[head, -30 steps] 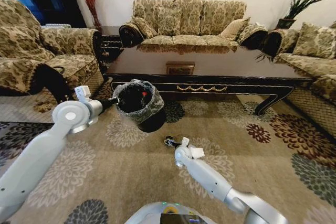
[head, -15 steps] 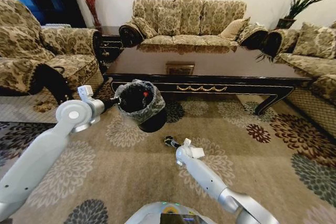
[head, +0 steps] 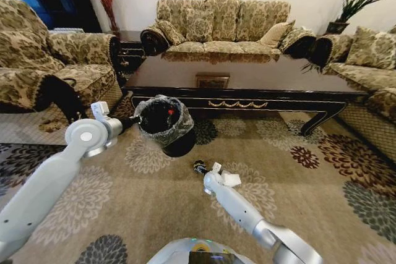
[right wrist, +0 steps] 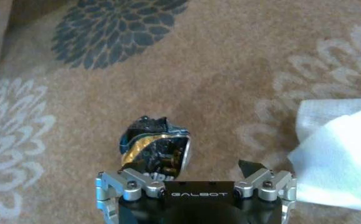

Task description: Move to the front of the table and pick up the trash from the floor, then place it into the trash bin.

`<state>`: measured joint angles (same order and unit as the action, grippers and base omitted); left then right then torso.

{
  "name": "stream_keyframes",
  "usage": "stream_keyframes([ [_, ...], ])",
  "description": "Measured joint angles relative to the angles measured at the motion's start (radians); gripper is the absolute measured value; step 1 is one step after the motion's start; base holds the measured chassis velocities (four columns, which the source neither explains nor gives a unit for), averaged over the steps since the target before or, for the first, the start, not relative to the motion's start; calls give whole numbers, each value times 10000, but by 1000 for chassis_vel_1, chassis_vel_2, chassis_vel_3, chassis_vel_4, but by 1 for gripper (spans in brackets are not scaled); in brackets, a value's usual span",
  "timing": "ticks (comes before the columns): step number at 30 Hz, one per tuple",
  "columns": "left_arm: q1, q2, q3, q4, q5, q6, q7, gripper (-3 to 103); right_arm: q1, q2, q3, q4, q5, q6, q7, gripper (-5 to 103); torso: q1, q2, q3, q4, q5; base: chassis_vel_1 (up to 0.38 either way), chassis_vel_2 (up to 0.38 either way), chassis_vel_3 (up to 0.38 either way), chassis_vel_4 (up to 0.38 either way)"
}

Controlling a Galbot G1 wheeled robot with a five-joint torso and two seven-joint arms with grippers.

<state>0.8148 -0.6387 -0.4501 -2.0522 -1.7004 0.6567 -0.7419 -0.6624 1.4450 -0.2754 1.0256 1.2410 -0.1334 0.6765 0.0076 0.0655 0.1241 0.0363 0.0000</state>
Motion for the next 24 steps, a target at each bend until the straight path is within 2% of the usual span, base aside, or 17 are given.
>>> stream_keyframes([
  [1, 11, 0, -4, 0, 5, 0, 0, 4, 17, 21, 1, -34, -16, 5, -23, 99, 0, 0, 0, 0, 0, 0, 0, 0, 0],
  [3, 49, 2, -12, 0, 35, 0, 0, 4, 82, 71, -17, -144, -87, 67, -149, 89, 0, 0, 0, 1, -1, 0, 0, 0, 0],
  [4, 49, 2, -12, 0, 35, 0, 0, 4, 82, 71, -17, -144, -87, 67, -149, 89, 0, 0, 0, 1, -1, 0, 0, 0, 0],
  [6, 44, 0, -14, 3, 42, -1, 1, 4, 124, 76, -84, -207, -107, 79, -187, 79, 0, 0, 0, 0, 0, 0, 0, 0, 0],
  [7, 44, 0, -14, 3, 42, -1, 1, 4, 124, 76, -84, -207, -107, 79, -187, 79, 0, 0, 0, 0, 0, 0, 0, 0, 0],
  [10, 11, -16, 24, 10, 59, -5, 4, 4, 130, 58, -141, -274, -137, 81, -248, 62, 0, 0, 0, 0, 0, 0, 0, 0, 0],
  [12, 11, -18, 31, 10, 64, -5, 4, 4, 131, 55, -145, -293, -149, 87, -272, 62, 0, 0, 0, 0, 0, 0, 0, 0, 0],
  [13, 18, -24, 36, 10, 77, -5, 5, 4, 131, 55, -150, -329, -191, 116, -329, 57, 0, 0, 0, 0, 0, 0, 0, 0, 0],
  [14, 50, -35, 38, 13, 106, -6, 7, 4, 133, 61, -152, -375, -273, 199, -459, 46, 0, 0, 0, -1, 0, 0, 0, 0, 0],
  [16, 75, -39, 38, 15, 125, -6, 9, 4, 134, 70, -156, -388, -302, 229, -510, 46, 0, 0, 0, -1, 0, 0, 0, 0, 0],
  [17, 109, -43, 36, 16, 145, -6, 13, 4, 136, 86, -188, -400, -321, 252, -552, 40, 0, 0, 0, 0, 0, 0, 0, 0, 0],
  [18, 109, -43, 36, 16, 145, -6, 13, 4, 136, 86, -188, -400, -321, 252, -552, 40, 0, 0, 0, 0, 0, 0, 0, 0, 0],
  [19, 133, -44, 33, 16, 156, -6, 15, 4, 136, 98, -226, -411, -343, 272, -589, 35, 0, 0, 0, 0, 0, 0, 0, 0, 0],
  [20, 164, -44, 20, 16, 165, -6, 17, 4, 136, 121, -304, -428, -395, 308, -647, 24, 0, 0, 0, 0, 0, 0, 0, 0, 0],
  [22, 176, -44, 7, 15, 168, -6, 18, 4, 137, 139, -354, -434, -417, 310, -656, 24, 0, 0, 0, 0, 0, 0, 0, 0, 0],
  [24, 184, -36, -11, 12, 170, -6, 21, 4, 136, 185, -438, -456, -461, 307, -657, 14, 0, 0, 0, 0, 0, 0, 0, 0, 0],
])
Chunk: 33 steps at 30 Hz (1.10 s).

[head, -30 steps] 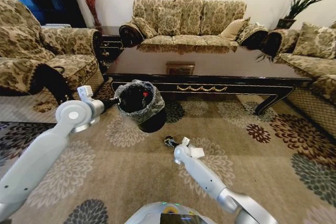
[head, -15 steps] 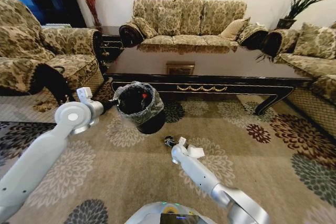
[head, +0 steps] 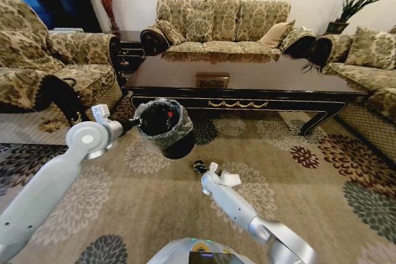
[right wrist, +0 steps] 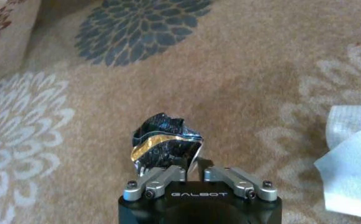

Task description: Move to the front of the table and pick up the trash from the floor, then place it into the trash bin.

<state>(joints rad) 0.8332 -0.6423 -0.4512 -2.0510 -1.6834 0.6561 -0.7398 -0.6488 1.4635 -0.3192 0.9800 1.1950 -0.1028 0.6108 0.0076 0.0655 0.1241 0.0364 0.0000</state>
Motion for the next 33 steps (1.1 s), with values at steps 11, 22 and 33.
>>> stream_keyframes([
  [11, 58, 35, -41, -3, -2, -1, 7, 4, -27, 120, -64, -151, -308, 38, -134, 0, 0, 0, 0, 1, 1, 0, 0, 0, 0],
  [22, -118, -42, 183, 150, 73, -1, 24, 4, -70, -52, -18, 25, -469, 178, -198, 14, 0, 0, 0, -2, 0, 0, 0, 0, 0],
  [33, -50, 14, 116, 139, 91, -1, 35, 4, -32, 200, -199, 28, -647, 934, -871, 57, 0, 0, 0, 0, 0, 0, 0, 0, 0],
])
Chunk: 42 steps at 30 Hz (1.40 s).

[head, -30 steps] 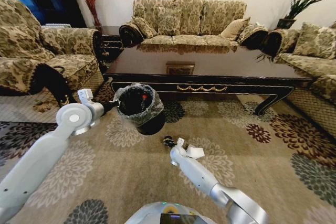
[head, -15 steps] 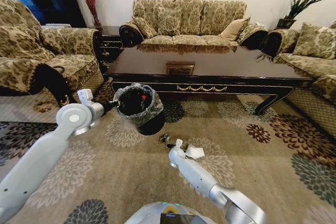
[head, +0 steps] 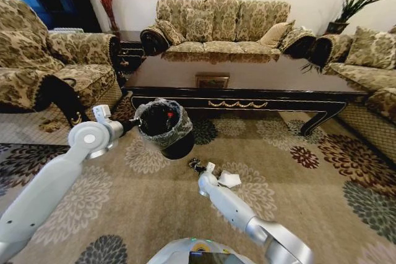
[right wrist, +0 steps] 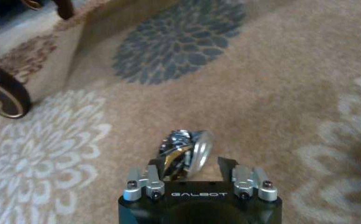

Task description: Move to the front of the table and pick up the trash from the floor, then place it into the trash bin.

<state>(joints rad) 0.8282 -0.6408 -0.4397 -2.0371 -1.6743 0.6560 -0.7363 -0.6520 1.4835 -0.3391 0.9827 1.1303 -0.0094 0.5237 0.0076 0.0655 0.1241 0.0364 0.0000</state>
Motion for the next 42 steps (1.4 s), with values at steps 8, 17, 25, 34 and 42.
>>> stream_keyframes([
  [8, 238, 13, -178, -96, -4, 0, 4, 4, 69, 252, -240, 172, 329, 401, -148, 84, 0, 0, 0, -1, -1, 0, 0, 0, 0],
  [17, 679, 147, -567, -323, -11, -2, 4, 4, 472, 1264, 194, -1605, 206, 670, -216, 100, 0, 0, 0, 0, 0, 0, 0, 0, 0],
  [25, 844, 178, -666, -474, -34, -17, -11, 4, 539, 1266, 815, -2305, -116, 713, -621, 100, 0, 0, 0, -1, 0, 0, 0, 0, 0],
  [34, 991, 139, -689, -560, 12, -26, -36, 4, 513, 1255, 1000, -2599, -429, 610, -1135, 80, 0, 0, 0, 0, 0, 0, 0, 0, 0],
  [42, 1007, 202, -723, -595, 7, -33, -41, 4, 524, 1252, 1031, -2832, -738, 697, -1523, 53, 0, 0, 0, 0, 0, 0, 0, 0, 0],
])
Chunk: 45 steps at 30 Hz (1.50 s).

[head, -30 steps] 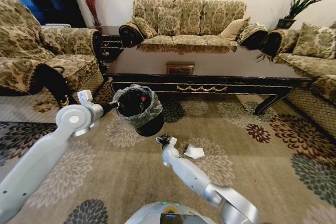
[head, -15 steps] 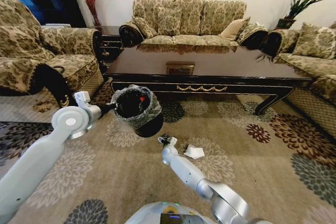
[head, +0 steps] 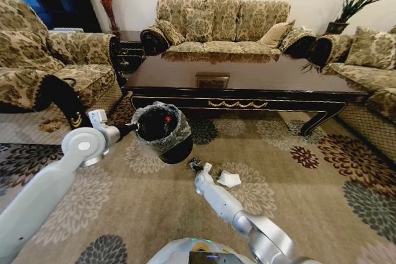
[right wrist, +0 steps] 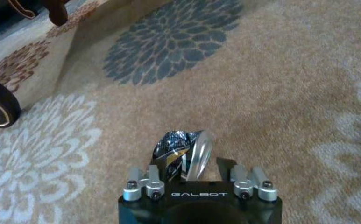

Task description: Move to the front of the table and pick up the trash from the floor, then place it into the trash bin.

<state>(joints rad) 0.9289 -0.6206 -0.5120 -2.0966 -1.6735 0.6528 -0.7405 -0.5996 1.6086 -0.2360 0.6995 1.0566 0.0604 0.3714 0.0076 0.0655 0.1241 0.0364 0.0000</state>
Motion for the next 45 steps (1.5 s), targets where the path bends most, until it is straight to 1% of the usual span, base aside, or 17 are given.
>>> stream_keyframes([
  [2, -7, 2, 0, 0, -1, 0, -1, 4, 2, -1, 3, -32, -46, 3, -47, 42, 0, 0, 0, 0, 0, 0, 0, 0, 0],
  [4, -15, 2, 6, 0, -1, -1, -2, 4, 3, -1, 5, -46, -73, 5, -70, 42, 0, 0, 0, 0, 0, 0, 0, 0, 0],
  [5, -25, 2, 25, 1, -1, -3, -3, 4, 4, -2, 7, -55, -90, 6, -99, 32, 0, 0, 0, 0, 0, 0, 0, 0, 0],
  [8, -42, 2, 41, 18, -2, -3, -3, 4, 4, -3, 10, -59, -107, 8, -128, 27, 0, 0, 0, 0, 0, 0, 0, 0, 0],
  [12, -61, -1, 61, 50, 4, -3, -4, 4, -24, -4, -4, -39, -145, 36, -217, 13, 0, 0, 0, 0, 0, 0, 0, 0, 0],
  [20, -85, -74, 148, 107, 49, -3, -4, 4, -266, -55, -282, 592, -157, 134, -231, 12, 0, 0, 0, 1, 1, 0, 0, 0, 0],
  [22, -119, -141, 221, 169, 128, -3, -1, 4, -470, -580, -537, 1622, -123, 244, 80, 12, 0, 0, 0, 5, 3, 0, 0, 0, 0],
  [23, -119, -141, 221, 169, 128, -3, -1, 4, -470, -580, -537, 1622, -123, 244, 80, 12, 0, 0, 0, 5, 3, 0, 0, 0, 0],
  [26, -167, -254, 347, 221, 189, -3, 2, 4, -827, -1841, -810, 3720, 32, 281, 488, 12, 0, 0, 0, -4, 1, 0, 0, 0, 0],
  [27, -167, -254, 347, 221, 189, -3, 2, 4, -827, -1841, -810, 3720, 32, 281, 488, 12, 0, 0, 0, -4, 1, 0, 0, 0, 0],
  [29, -135, -301, 370, 111, 187, -3, 6, 4, -975, -2690, -851, 4957, 59, 294, 598, 12, 0, 0, 0, -6, 0, 0, 0, 0, 0],
  [30, -135, -301, 370, 111, 187, -3, 6, 4, -975, -2690, -851, 4957, 59, 294, 598, 12, 0, 0, 0, -6, 0, 0, 0, 0, 0],
  [32, 11, -281, 381, -117, 170, 13, 2, 4, -1002, -3401, -590, 5617, 6, 465, 631, 12, -1, 0, 0, 0, 7, 0, 0, 0, 0],
  [33, 11, -281, 381, -117, 170, 13, 2, 4, -1002, -3401, -590, 5617, 6, 465, 631, 12, -1, 0, 0, 0, 7, 0, 0, 0, 0],
  [36, 191, -268, 658, -219, 307, 34, -8, 4, -962, -4213, 181, 6482, -52, 797, 531, 12, 0, 0, 0, -1, 2, 0, 0, 0, 0],
  [42, 241, -348, 1081, -218, 486, 39, -9, 4, -693, -4926, 581, 7259, -680, 1489, -142, 12, -1, 1, 0, -3, 1, 0, 0, 0, 0],
  [45, 297, -315, 1258, -178, 535, 48, -8, 4, -489, -4968, 710, 7514, -898, 1841, -509, 12, 0, 0, 0, -1, 2, 0, 0, 0, 0],
])
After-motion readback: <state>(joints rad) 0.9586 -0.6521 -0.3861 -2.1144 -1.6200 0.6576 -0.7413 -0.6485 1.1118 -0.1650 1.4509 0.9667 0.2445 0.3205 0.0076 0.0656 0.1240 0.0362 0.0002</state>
